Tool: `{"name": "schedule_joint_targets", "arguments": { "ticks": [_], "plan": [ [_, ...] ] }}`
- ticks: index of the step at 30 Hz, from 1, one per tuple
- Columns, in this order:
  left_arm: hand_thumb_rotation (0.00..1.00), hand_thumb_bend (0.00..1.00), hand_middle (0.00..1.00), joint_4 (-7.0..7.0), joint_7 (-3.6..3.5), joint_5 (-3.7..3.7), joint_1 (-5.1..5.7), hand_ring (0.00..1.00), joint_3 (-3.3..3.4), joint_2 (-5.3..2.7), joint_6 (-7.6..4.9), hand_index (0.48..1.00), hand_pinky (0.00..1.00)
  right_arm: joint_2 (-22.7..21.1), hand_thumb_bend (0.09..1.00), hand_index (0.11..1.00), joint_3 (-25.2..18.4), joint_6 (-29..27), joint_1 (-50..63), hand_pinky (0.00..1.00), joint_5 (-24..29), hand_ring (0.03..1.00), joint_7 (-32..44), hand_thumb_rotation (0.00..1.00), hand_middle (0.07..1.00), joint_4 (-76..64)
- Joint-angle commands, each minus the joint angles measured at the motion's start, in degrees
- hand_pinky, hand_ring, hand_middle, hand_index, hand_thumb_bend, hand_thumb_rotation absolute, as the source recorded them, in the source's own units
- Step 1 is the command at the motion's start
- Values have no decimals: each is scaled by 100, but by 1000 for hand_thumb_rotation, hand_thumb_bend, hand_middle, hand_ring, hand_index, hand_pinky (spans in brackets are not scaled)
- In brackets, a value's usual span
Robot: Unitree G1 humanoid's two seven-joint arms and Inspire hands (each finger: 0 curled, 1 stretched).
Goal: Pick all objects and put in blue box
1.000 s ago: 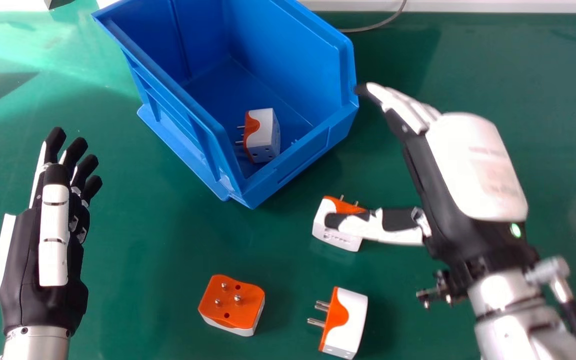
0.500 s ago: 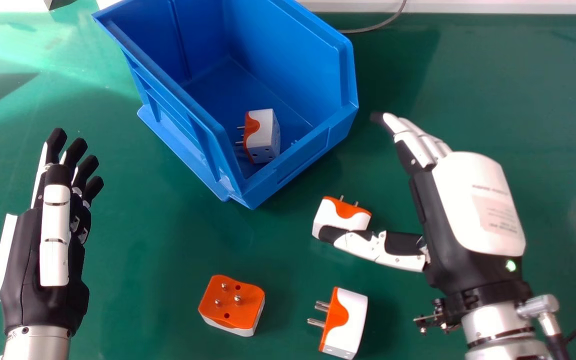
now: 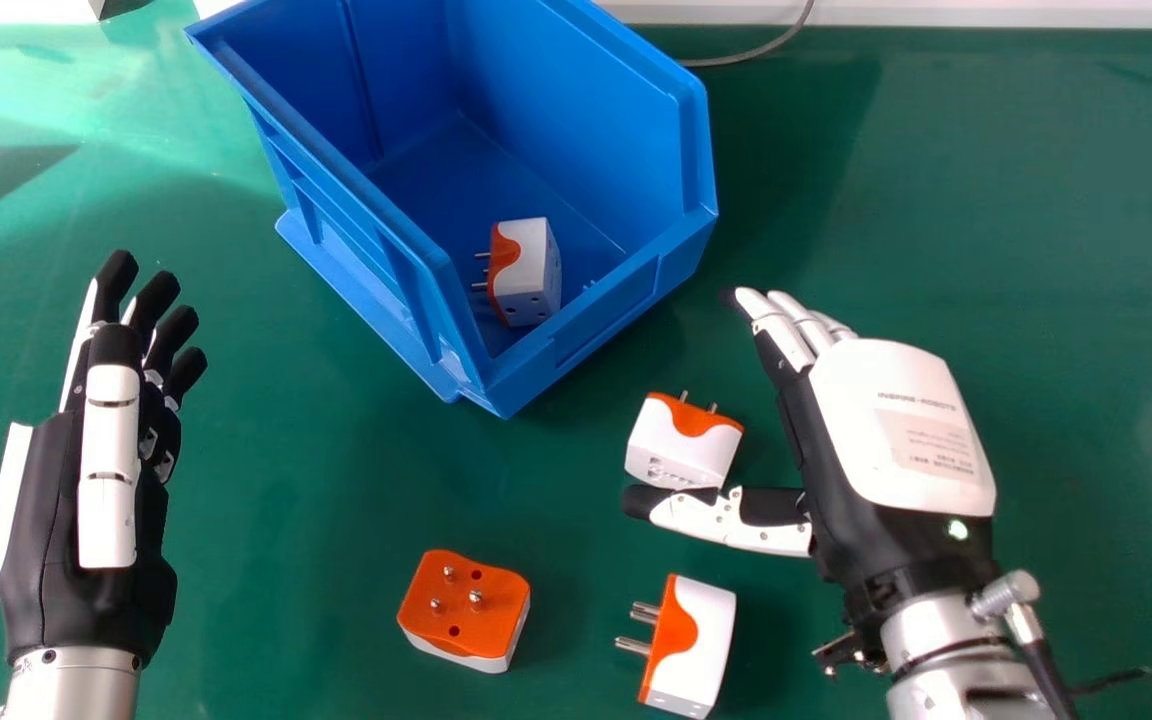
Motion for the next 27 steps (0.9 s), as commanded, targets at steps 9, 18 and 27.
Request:
{"name": "schedule_joint_targets", "arguments": {
  "ticks": [9,18,27],
  "plan": [
    [945,483,949,-86,-34,-65,-49,940,48,57,-14,965,938,-39,702,851,199,401,-834,717,-259,832,124,556,862,869],
    [940,487,950,-69,-46,-52,-70,942,57,58,-42,967,939,-41,686,827,438,662,-1638,716,-279,814,294,505,843,1903],
    [943,483,946,-62,-39,-31,-81,937,65,56,-80,960,933,-1,688,814,665,655,-2093,707,-156,807,175,482,831,2663]
  ]
}}
